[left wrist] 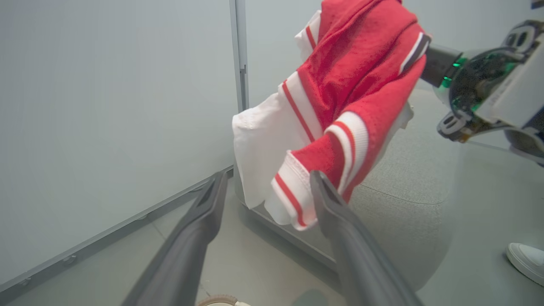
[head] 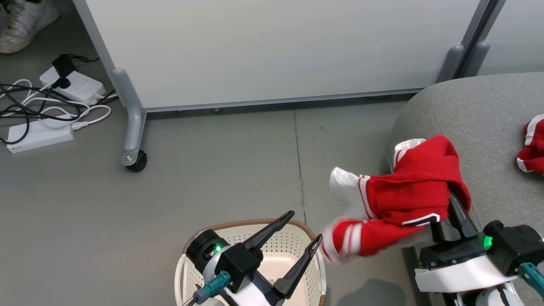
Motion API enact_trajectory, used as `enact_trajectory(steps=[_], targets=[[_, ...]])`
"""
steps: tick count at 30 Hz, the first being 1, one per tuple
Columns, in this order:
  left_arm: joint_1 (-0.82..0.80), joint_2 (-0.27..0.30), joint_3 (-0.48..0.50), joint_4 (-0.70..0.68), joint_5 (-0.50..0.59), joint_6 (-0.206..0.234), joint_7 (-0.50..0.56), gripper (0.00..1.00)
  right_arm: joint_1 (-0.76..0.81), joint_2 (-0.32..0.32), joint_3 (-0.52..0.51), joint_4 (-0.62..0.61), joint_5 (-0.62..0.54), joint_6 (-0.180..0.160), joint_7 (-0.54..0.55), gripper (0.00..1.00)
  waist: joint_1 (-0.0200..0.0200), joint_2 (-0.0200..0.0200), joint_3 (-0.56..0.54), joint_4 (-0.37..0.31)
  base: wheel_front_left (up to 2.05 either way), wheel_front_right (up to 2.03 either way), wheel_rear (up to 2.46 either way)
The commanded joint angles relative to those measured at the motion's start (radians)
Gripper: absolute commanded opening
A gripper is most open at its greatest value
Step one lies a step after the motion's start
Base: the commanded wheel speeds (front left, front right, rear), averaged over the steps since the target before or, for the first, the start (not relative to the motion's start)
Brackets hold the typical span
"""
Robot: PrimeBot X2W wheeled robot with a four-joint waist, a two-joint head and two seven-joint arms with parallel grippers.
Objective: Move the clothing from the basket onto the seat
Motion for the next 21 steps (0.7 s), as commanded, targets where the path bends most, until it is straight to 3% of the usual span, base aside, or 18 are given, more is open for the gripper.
enact_trajectory(steps=[1, 21], targets=[[0.017, 0.009, 0.01, 0.0, 0.005, 0.0, -0.001, 1.0, 0.011, 0.0, -0.014, 0.006, -0.002, 0.0, -0.005, 0.0, 0.0, -0.0001, -0.004, 0.002, 0.0, 0.0, 0.0], [0.116, 0.015, 0.03, -0.019, -0.043, 0.0, -0.001, 1.0, 0.089, -0.001, -0.173, 0.101, 0.014, 0.0, -0.005, 0.0, 0.0, -0.0001, -0.02, 0.003, 0.0, 0.0, 0.0]])
